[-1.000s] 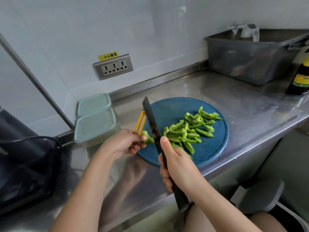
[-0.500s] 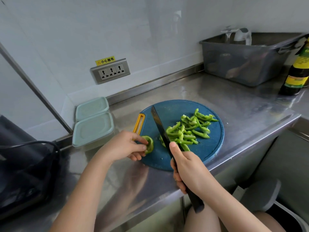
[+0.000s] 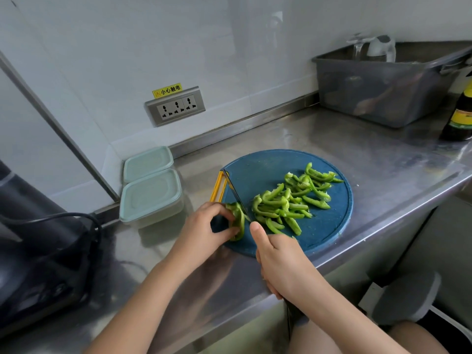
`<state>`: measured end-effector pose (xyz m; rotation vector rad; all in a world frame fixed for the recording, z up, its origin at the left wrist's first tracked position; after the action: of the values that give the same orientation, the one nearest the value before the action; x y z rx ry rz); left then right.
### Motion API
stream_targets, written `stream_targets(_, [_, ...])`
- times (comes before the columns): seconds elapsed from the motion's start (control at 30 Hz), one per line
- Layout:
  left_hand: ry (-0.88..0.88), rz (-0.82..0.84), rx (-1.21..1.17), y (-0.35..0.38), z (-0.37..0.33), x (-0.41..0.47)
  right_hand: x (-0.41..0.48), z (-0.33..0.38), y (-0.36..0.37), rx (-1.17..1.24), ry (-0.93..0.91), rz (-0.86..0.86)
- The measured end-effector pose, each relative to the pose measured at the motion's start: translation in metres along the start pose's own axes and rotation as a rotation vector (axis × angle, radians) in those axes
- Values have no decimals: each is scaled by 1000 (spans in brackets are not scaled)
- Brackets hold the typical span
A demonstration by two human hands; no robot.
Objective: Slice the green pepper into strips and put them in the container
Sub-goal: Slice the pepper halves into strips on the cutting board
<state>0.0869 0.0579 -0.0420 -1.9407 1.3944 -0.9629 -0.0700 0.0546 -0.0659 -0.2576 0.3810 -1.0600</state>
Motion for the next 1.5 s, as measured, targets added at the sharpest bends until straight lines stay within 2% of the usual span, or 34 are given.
stream_targets(0.17, [-192, -209, -107, -2, 10, 0, 2, 4, -1, -75, 6, 19])
stream_targets(0.3, [-320, -224, -231, 1, 17, -2, -4, 13, -2, -221, -51, 10])
stream_targets(0.47, [-390, -190, -283, -2, 24, -3, -16, 16, 7, -397, -92, 41])
stream_targets(0.63, [-399, -144, -339, -4, 26, -4, -18, 16, 4, -477, -106, 11])
stream_targets(0.8, [-428, -139, -397, 0, 26, -5, -17, 14, 4, -413, -72, 69])
stream_targets(1.13, [-432, -124, -353, -3, 26, -5, -13, 15, 8, -462, -83, 107])
stream_targets(1.5, [-429, -129, -376, -3, 23, -3, -12, 18, 2, -410, -61, 167])
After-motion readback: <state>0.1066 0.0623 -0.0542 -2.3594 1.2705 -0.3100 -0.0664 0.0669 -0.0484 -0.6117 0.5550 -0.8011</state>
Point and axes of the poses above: each hand's wrist, its own x-axis towards the middle knuckle, its own y-axis out of the palm, z = x × y, the point moved 6 cm from there along x, towards the middle knuckle, and after that the axes turned 1 degree about -y, right-handed, at the moved point
